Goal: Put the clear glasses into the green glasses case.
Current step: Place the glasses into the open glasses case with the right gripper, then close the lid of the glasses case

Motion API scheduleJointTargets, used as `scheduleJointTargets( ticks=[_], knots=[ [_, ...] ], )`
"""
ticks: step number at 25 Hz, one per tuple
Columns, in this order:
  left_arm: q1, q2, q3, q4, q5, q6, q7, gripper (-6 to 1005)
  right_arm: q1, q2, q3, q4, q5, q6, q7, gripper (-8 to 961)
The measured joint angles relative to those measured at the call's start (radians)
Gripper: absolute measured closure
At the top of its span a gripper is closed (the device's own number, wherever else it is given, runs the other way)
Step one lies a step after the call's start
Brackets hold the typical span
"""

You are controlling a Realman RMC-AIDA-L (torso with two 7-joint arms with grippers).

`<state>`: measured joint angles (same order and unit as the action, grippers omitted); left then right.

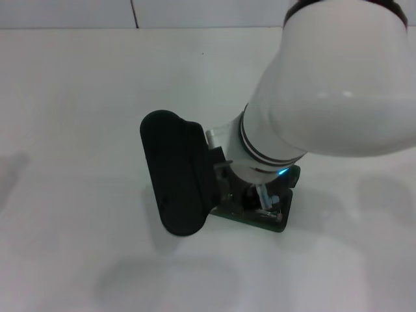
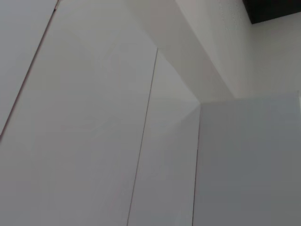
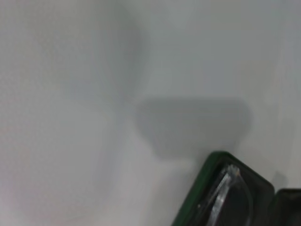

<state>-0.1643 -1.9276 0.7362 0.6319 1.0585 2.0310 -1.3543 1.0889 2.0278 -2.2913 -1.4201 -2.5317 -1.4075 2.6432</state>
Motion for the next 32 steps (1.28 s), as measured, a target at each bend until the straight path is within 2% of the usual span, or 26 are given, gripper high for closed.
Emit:
scheduleJointTargets(
  ticks=[10,15,19,20,21,24,29,32],
  knots=[
    [0.003,0.000,0.000,0.000,0.000,0.000,-0.003,926,-0.089,0.000,0.035,-0.125,-0.006,-0.044,-0.003,537],
    [-0.008,0.005,0.000,0.007,-0.006,-0.001,-0.016,926,-0.203,0.000,0.156,-0.276,-0.007,-0.094,-0.053,534],
    [-0.026,0.017,-0.010,0.009,-0.016,-0.002,-0.047,926,-0.321,0.000,0.302,-0.422,0.015,-0.136,-0.117,532],
    [-0.038,0.020,-0.016,0.010,-0.013,-0.002,-0.054,926,-0.321,0.000,0.302,-0.422,0.015,-0.136,-0.117,531],
    [-0.051,0.021,-0.020,0.013,-0.006,-0.003,-0.059,926,-0.404,-0.002,0.406,-0.519,0.058,-0.164,-0.148,531],
    [-0.093,0.026,-0.022,0.025,0.031,-0.007,-0.062,926,-0.496,-0.006,0.514,-0.588,0.115,-0.178,-0.180,529],
    [-0.160,0.042,-0.023,0.069,0.116,-0.013,-0.112,925,-0.636,-0.006,0.803,-0.606,0.337,-0.171,-0.307,526],
    [-0.245,0.052,-0.023,0.090,0.222,-0.027,-0.175,923,-0.745,-0.005,0.995,-0.602,0.490,-0.170,-0.414,524]
  ],
)
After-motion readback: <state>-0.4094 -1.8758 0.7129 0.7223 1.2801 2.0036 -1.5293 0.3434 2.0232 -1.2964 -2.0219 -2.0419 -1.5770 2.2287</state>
